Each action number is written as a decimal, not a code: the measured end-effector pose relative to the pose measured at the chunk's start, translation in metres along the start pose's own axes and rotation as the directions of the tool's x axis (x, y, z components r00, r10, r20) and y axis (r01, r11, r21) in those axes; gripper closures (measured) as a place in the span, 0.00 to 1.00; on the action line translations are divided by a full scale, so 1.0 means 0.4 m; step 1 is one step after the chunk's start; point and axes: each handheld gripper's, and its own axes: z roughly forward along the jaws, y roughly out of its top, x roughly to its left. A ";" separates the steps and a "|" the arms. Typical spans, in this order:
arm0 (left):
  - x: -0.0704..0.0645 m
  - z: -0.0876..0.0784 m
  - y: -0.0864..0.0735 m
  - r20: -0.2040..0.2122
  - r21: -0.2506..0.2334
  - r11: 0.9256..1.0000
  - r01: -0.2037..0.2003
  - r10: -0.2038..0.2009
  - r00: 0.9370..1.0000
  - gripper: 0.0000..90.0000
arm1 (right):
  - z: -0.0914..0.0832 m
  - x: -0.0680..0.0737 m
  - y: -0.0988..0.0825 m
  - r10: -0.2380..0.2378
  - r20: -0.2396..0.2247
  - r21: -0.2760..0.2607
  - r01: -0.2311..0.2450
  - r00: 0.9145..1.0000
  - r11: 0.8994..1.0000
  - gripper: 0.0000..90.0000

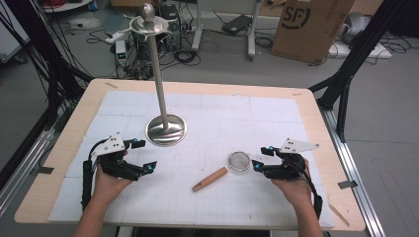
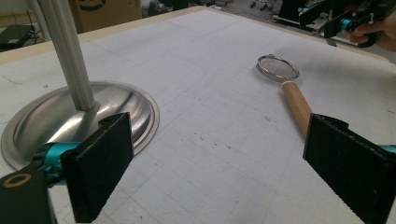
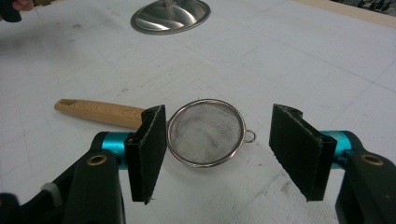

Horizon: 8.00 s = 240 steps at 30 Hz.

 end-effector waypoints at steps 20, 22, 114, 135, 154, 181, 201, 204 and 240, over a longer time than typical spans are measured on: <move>-0.001 -0.001 0.000 0.000 -0.001 1.000 -0.001 0.001 1.000 0.10 | -0.003 -0.006 -0.002 0.026 0.012 -0.012 -0.026 1.000 1.000 0.35; 0.000 -0.001 0.000 0.002 -0.001 1.000 0.000 0.000 1.000 0.10 | -0.001 -0.008 -0.003 0.030 0.011 0.001 -0.030 0.999 1.000 0.34; 0.005 -0.009 0.001 -0.004 -0.012 1.000 0.010 -0.010 1.000 0.10 | 0.001 -0.009 0.004 0.045 0.004 -0.018 -0.045 0.999 0.999 0.28; 0.002 -0.009 0.008 0.003 -0.018 1.000 0.003 -0.003 1.000 0.10 | 0.078 0.064 0.024 -0.030 -0.123 0.108 0.043 0.992 0.993 0.49; 0.005 -0.013 0.009 -0.002 -0.023 1.000 0.011 -0.011 1.000 0.10 | 0.188 0.167 0.026 -0.095 -0.290 0.225 0.164 0.952 0.960 0.79; 0.006 -0.016 0.010 -0.003 -0.032 0.999 0.012 -0.013 1.000 0.11 | 0.285 0.238 0.047 -0.143 -0.339 0.266 0.241 0.930 0.933 1.00; 0.007 -0.016 0.011 0.001 -0.036 0.999 0.020 -0.020 1.000 0.11 | 0.350 0.231 0.097 -0.144 -0.305 0.292 0.237 0.941 0.927 1.00; 0.008 -0.017 0.011 0.001 -0.035 0.999 0.018 -0.018 1.000 0.11 | 0.360 0.227 0.105 -0.144 -0.305 0.281 0.234 0.941 0.931 1.00; 0.012 -0.017 0.010 -0.004 -0.036 0.999 0.023 -0.023 1.000 0.11 | 0.415 0.179 0.145 -0.079 -0.156 0.315 0.126 0.985 0.941 1.00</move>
